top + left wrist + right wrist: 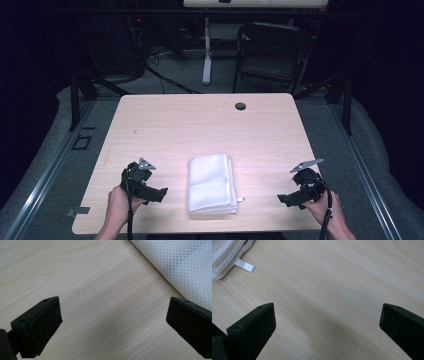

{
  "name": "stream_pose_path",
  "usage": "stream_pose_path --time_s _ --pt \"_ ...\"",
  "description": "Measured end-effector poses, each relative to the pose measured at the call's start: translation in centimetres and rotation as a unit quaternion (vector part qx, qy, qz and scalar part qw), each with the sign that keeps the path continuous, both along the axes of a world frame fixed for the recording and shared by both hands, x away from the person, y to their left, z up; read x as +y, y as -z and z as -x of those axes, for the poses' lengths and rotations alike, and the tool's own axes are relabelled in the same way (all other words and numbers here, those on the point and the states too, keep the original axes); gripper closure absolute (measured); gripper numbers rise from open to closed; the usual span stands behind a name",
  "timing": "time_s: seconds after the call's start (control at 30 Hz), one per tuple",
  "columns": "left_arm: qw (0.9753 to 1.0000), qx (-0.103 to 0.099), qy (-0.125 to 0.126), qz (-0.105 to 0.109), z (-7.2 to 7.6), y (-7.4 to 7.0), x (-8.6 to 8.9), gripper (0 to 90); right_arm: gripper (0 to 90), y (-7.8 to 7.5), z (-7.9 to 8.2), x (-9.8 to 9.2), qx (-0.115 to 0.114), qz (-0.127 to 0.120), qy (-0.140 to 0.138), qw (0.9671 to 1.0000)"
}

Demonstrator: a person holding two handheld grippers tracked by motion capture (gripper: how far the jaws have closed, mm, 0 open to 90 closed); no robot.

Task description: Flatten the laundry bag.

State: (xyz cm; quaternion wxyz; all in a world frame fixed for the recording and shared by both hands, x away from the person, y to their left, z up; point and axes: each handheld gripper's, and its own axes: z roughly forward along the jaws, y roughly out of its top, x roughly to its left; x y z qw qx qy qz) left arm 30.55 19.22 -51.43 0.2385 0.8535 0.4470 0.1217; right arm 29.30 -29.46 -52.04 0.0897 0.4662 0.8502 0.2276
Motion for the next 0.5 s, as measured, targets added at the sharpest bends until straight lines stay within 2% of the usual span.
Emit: stream_pose_path --time_s 0.17,0.23,0.27,0.33,0.37,0.4,0.43,0.5 --pt "1.0000 -0.001 0.005 0.000 -0.1 -0.2 -0.5 0.2 0.8 0.1 -0.1 0.0 -0.001 -0.008 0.001 1.0000" --pt "1.0000 -0.006 0.005 0.006 0.0 -0.3 -0.8 0.2 0.9 -0.1 0.1 0.0 0.005 -0.013 -0.003 0.9999" --pt "0.9999 -0.010 0.006 0.003 0.0 -0.4 -1.1 0.2 1.0 -0.1 0.1 -0.1 0.003 -0.003 -0.004 1.0000" --pt "0.9998 -0.014 0.014 0.003 0.1 -0.5 -1.5 0.2 1.1 -0.2 0.3 0.2 0.003 -0.014 -0.007 0.9999" --pt "0.9997 -0.016 0.017 0.004 0.2 -0.6 -1.7 0.2 1.3 -0.2 0.4 0.2 0.002 -0.003 -0.007 1.0000" --pt "0.9995 -0.021 0.022 0.002 0.3 -0.7 -1.9 0.2 1.5 -0.2 0.4 0.4 0.000 -0.012 -0.006 0.9999" --pt "0.9994 -0.023 0.025 0.001 0.4 -0.8 -2.2 0.2 1.8 -0.4 0.4 0.4 0.001 0.006 -0.007 1.0000" --pt "0.9992 -0.026 0.031 0.005 0.5 -0.7 -2.5 0.2 2.2 -0.6 0.4 0.5 -0.002 0.013 -0.006 0.9999"
